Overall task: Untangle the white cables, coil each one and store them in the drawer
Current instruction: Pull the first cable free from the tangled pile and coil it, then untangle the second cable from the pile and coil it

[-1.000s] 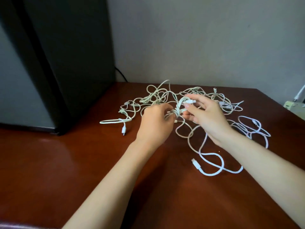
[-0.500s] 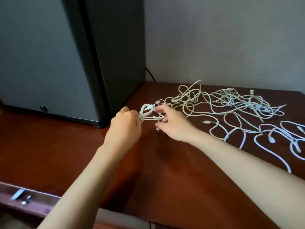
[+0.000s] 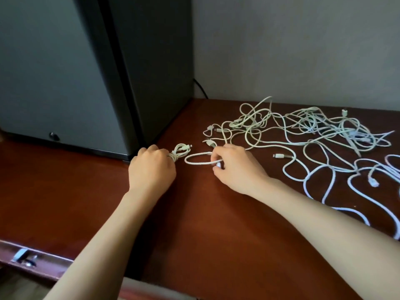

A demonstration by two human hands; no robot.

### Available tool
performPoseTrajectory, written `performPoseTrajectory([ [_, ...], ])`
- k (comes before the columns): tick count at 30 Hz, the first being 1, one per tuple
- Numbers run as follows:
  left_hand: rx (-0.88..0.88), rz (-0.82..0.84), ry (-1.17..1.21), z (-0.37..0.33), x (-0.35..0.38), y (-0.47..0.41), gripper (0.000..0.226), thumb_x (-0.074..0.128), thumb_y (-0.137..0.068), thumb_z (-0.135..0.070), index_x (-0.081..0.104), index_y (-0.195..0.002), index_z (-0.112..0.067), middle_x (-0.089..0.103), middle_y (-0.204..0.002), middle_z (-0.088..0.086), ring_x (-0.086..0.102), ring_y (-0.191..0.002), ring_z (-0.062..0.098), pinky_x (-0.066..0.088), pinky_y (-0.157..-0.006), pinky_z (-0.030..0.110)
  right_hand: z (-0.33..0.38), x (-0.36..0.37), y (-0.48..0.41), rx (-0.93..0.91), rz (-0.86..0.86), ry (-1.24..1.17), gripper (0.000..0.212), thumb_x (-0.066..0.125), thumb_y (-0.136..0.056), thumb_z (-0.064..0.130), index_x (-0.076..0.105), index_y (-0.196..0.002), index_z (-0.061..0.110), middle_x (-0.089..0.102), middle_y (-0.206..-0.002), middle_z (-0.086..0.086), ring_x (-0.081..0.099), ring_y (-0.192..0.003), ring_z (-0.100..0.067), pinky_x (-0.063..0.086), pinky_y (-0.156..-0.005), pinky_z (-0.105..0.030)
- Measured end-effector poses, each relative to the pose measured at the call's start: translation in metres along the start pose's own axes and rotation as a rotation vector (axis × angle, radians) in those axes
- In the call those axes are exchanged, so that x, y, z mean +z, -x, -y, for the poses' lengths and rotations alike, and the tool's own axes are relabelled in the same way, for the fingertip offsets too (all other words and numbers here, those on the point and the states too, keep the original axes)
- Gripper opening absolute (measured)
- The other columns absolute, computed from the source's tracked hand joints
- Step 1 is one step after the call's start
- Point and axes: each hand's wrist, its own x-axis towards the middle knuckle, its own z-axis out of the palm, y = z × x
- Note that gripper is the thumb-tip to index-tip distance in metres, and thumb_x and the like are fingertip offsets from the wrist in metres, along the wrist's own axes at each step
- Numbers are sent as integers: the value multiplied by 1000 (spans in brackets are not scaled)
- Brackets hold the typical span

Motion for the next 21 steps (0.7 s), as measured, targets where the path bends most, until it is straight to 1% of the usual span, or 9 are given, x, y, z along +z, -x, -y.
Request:
performPoseTrajectory([
  [2,-36,-2,42,-2,-3,0,29,49,-94,-23,69,-108,-7,61,-107,13,53,-102,33,49,-81,43,-6,-5,6,10,-17,-53,13,57,-87,12,57,-84,25,49,-87,9,51,-78,-15,41,-69,-27],
  [4,-54,-5,59,-8,-7,1,30,51,-93,-24,67,-113,-8,60,-113,13,51,-107,34,48,-85,44,-13,-9,12,18,-38,-93,19,57,-85,8,58,-79,26,45,-78,13,48,-72,-11,41,-70,-27],
  [8,17,-67,107,-33,-13,8,34,52,-89,-18,65,-120,-11,59,-118,13,47,-110,35,42,-89,43,-26,-26,26,0,-122,-142,18,59,-85,6,66,-82,22,44,-74,16,44,-65,-3,38,-68,-21],
  [11,77,-47,193,-61,-15,11,36,51,-90,-17,63,-123,-15,57,-121,9,46,-115,30,41,-92,40,-35,-41,40,-20,-207,-188,16,63,-84,5,69,-82,20,49,-75,15,47,-66,-1,38,-64,-18],
  [14,126,9,325,-90,-12,11,33,50,-92,-16,64,-122,-16,59,-118,8,53,-111,26,41,-90,34,-46,-54,53,-48,-306,-208,16,67,-82,3,72,-83,19,57,-79,9,52,-66,-6,46,-67,-24],
  [17,200,63,497,-115,0,15,29,50,-95,-18,65,-119,-14,62,-119,9,56,-110,24,38,-90,28,-58,-64,62,-68,-397,-194,18,68,-79,0,74,-82,17,53,-75,15,50,-62,3,37,-66,-7],
  [18,237,64,553,-123,5,20,28,48,-97,-20,65,-119,-14,63,-119,7,56,-111,23,36,-91,27,-63,-67,65,-72,-425,-192,19,68,-78,-1,74,-81,16,52,-72,18,50,-62,5,36,-65,-4],
  [20,302,55,662,-138,16,30,28,44,-100,-22,65,-118,-15,65,-117,4,56,-110,18,36,-90,23,-71,-71,72,-62,-463,-196,21,68,-77,-2,75,-80,17,53,-72,17,52,-60,5,37,-63,-7],
  [21,326,59,705,-144,22,34,29,43,-101,-23,64,-118,-15,65,-116,3,56,-109,16,35,-88,20,-75,-73,75,-48,-472,-197,21,68,-76,-2,75,-79,18,56,-73,14,52,-59,2,39,-63,-10],
])
